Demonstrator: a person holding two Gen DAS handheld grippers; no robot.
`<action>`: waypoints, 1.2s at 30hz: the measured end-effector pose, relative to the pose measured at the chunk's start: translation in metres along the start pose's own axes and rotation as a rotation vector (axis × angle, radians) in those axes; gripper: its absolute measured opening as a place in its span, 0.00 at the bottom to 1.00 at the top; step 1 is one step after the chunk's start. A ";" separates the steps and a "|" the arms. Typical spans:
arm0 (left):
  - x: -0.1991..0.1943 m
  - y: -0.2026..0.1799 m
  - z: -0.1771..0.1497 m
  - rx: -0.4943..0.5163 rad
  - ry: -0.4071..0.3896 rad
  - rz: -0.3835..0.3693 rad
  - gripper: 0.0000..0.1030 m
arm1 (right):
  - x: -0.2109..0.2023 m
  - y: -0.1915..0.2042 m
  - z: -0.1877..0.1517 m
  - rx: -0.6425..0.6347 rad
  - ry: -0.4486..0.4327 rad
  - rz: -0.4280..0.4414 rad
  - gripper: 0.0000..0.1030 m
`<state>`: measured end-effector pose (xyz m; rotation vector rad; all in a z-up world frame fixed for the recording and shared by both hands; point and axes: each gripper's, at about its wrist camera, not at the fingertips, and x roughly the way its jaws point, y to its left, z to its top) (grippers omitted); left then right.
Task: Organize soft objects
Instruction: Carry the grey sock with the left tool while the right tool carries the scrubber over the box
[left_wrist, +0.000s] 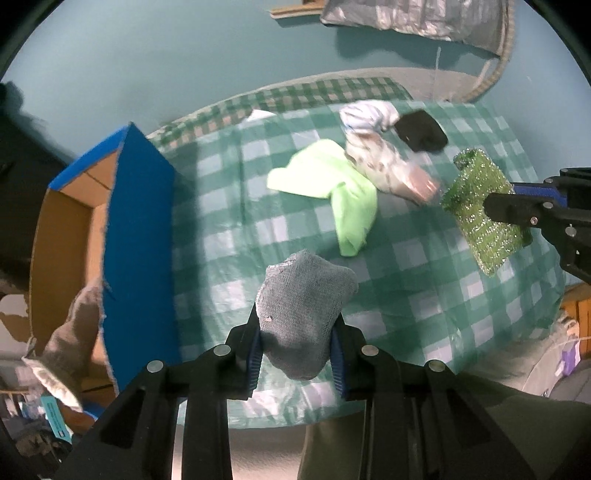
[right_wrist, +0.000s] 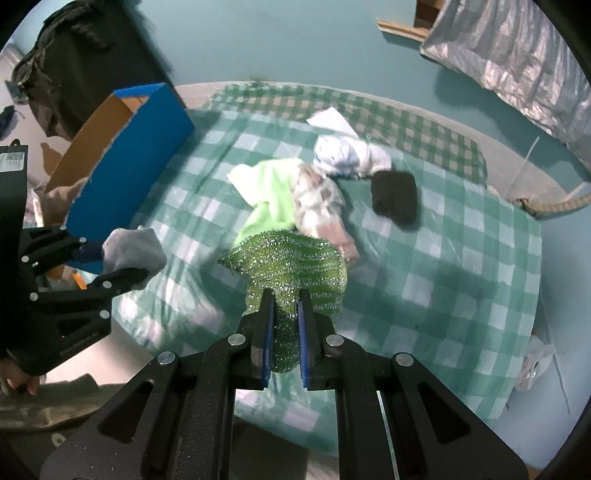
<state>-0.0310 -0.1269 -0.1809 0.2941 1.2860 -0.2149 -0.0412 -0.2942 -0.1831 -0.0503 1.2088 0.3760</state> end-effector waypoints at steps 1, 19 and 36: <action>-0.003 0.003 0.001 -0.009 0.000 0.007 0.30 | -0.001 0.002 0.003 -0.007 -0.003 0.000 0.08; -0.038 0.079 0.000 -0.212 -0.030 0.086 0.30 | -0.012 0.053 0.063 -0.139 -0.032 0.076 0.08; -0.050 0.165 -0.008 -0.387 -0.060 0.152 0.30 | -0.001 0.134 0.125 -0.320 -0.048 0.152 0.08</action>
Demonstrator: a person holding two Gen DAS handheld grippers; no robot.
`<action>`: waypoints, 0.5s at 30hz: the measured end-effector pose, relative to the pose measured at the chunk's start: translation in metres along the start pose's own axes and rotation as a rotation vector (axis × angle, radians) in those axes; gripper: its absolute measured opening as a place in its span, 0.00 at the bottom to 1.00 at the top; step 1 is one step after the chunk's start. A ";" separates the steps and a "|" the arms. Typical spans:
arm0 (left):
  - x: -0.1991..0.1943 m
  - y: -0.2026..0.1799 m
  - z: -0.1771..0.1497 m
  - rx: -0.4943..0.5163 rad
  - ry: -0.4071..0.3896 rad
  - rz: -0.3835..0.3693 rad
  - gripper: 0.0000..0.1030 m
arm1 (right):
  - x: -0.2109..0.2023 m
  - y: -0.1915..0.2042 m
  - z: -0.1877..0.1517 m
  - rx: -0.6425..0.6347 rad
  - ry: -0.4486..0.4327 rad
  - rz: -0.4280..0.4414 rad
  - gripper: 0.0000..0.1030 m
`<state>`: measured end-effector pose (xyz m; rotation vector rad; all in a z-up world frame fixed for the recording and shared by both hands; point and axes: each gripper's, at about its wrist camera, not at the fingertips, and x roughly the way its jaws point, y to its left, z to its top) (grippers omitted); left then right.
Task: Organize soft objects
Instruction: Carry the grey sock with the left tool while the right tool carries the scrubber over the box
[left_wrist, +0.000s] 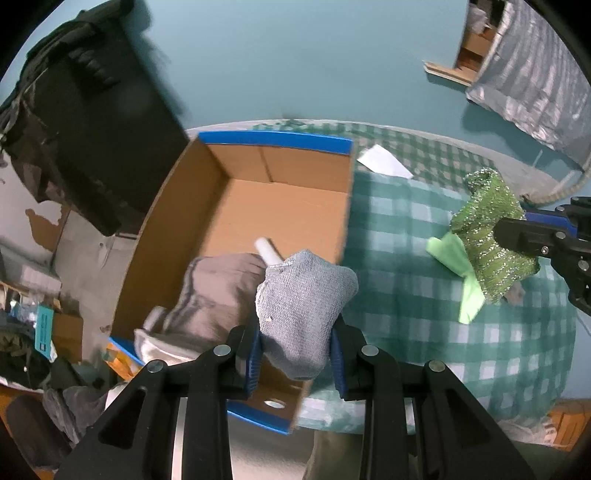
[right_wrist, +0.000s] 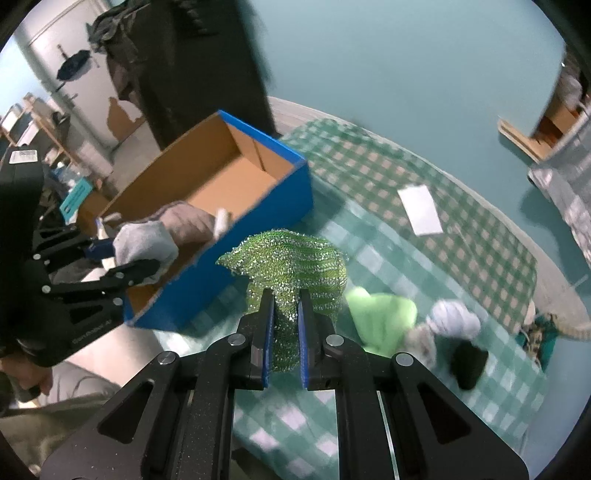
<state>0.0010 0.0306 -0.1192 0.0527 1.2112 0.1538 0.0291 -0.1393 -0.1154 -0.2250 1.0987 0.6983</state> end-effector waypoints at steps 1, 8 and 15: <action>0.001 0.004 0.001 -0.007 0.001 0.006 0.30 | 0.002 0.005 0.005 -0.012 -0.001 0.004 0.08; 0.009 0.033 0.011 -0.053 0.009 0.028 0.30 | 0.021 0.034 0.041 -0.079 -0.002 0.030 0.08; 0.026 0.060 0.021 -0.107 0.030 0.034 0.30 | 0.047 0.058 0.074 -0.108 0.011 0.061 0.08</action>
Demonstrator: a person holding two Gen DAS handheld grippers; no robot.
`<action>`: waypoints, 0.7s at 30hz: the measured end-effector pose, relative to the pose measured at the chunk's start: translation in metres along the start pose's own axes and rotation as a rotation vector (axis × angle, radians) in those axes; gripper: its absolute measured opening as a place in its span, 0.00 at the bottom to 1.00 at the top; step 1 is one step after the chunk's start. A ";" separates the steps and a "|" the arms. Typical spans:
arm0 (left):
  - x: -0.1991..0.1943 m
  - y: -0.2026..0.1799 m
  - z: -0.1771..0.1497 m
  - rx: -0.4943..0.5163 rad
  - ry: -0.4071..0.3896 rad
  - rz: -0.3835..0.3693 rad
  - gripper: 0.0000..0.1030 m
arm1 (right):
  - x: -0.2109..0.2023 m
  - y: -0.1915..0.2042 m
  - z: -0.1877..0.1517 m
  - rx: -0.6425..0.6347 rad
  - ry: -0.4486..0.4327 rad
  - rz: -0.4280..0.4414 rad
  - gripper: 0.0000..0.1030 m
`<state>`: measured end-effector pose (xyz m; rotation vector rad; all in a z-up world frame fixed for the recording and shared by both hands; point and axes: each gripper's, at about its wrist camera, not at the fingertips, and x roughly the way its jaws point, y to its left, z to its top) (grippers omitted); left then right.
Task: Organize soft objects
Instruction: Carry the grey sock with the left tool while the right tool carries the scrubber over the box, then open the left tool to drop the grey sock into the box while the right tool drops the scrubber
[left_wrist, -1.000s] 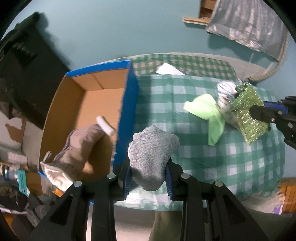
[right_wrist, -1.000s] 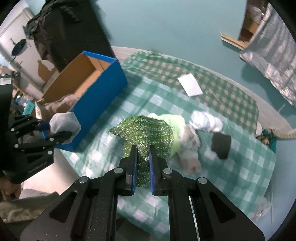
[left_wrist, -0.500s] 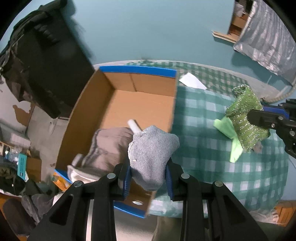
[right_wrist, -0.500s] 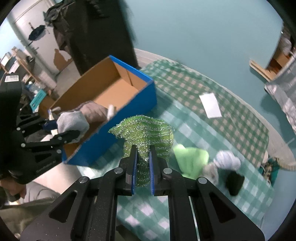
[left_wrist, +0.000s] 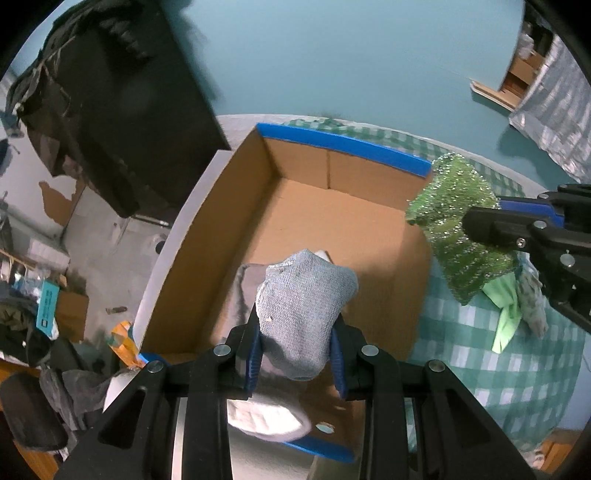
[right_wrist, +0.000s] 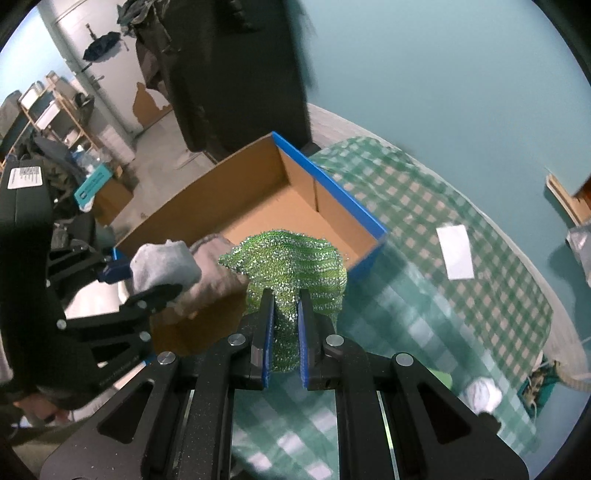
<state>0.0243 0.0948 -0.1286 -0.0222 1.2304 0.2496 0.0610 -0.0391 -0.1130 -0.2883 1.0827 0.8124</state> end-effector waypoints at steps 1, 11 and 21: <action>0.003 0.004 0.002 -0.009 0.006 -0.003 0.30 | 0.004 0.003 0.004 -0.004 0.005 0.002 0.08; 0.025 0.022 0.010 -0.030 0.042 0.004 0.30 | 0.046 0.014 0.032 -0.016 0.056 0.020 0.08; 0.036 0.028 0.013 -0.058 0.077 -0.012 0.52 | 0.065 0.018 0.044 -0.005 0.078 0.010 0.13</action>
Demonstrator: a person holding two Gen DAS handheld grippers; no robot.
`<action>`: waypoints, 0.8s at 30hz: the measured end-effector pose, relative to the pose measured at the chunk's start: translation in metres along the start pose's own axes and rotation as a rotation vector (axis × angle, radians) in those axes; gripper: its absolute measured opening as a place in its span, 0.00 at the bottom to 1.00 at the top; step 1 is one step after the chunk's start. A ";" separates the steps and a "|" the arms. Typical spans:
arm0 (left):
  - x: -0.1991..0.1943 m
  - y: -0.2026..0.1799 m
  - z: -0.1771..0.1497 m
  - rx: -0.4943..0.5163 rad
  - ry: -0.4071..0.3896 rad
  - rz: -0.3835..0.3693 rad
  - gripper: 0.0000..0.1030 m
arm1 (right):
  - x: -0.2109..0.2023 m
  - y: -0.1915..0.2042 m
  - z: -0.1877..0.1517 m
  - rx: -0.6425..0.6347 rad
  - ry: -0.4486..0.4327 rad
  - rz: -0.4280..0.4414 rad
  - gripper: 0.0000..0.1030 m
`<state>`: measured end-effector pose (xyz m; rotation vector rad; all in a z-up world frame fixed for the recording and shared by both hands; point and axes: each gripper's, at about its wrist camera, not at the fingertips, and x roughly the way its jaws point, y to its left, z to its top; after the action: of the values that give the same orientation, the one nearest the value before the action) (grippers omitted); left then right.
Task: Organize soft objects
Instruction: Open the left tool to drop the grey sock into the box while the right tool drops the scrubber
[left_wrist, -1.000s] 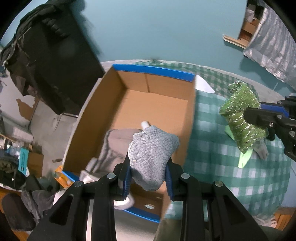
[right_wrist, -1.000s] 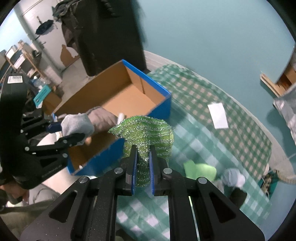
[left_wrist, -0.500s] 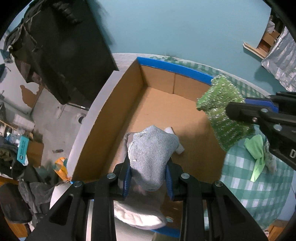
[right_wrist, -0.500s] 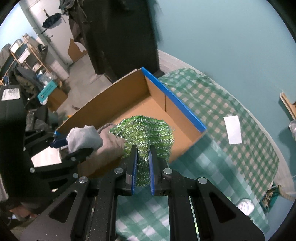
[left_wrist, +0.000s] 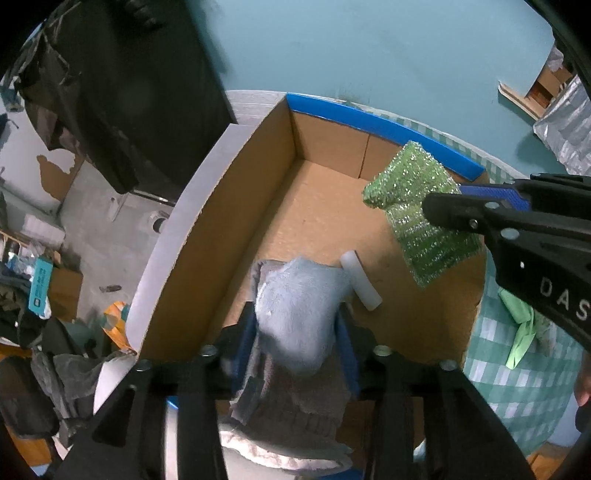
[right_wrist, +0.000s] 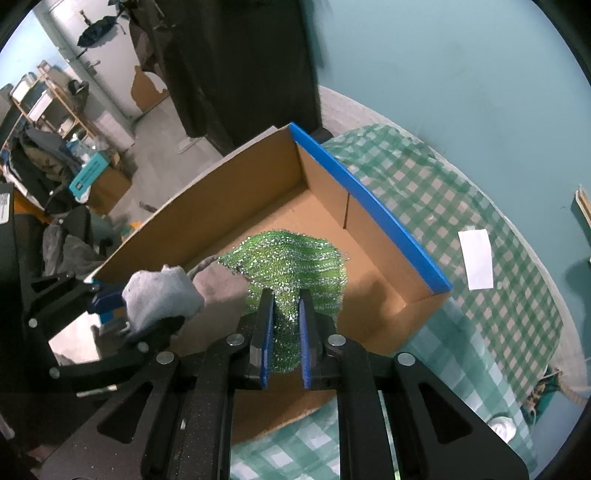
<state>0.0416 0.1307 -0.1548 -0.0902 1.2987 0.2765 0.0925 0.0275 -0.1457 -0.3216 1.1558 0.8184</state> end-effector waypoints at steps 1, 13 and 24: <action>-0.001 0.001 0.000 -0.002 -0.008 0.002 0.59 | 0.000 0.000 0.001 0.003 0.001 -0.004 0.17; -0.016 -0.003 -0.004 0.011 -0.050 0.016 0.66 | -0.009 -0.007 -0.001 0.021 -0.023 -0.048 0.40; -0.027 -0.010 -0.012 0.007 -0.057 0.011 0.67 | -0.032 -0.010 -0.015 0.041 -0.066 -0.046 0.44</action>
<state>0.0260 0.1140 -0.1331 -0.0685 1.2443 0.2821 0.0845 -0.0009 -0.1247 -0.2844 1.0985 0.7589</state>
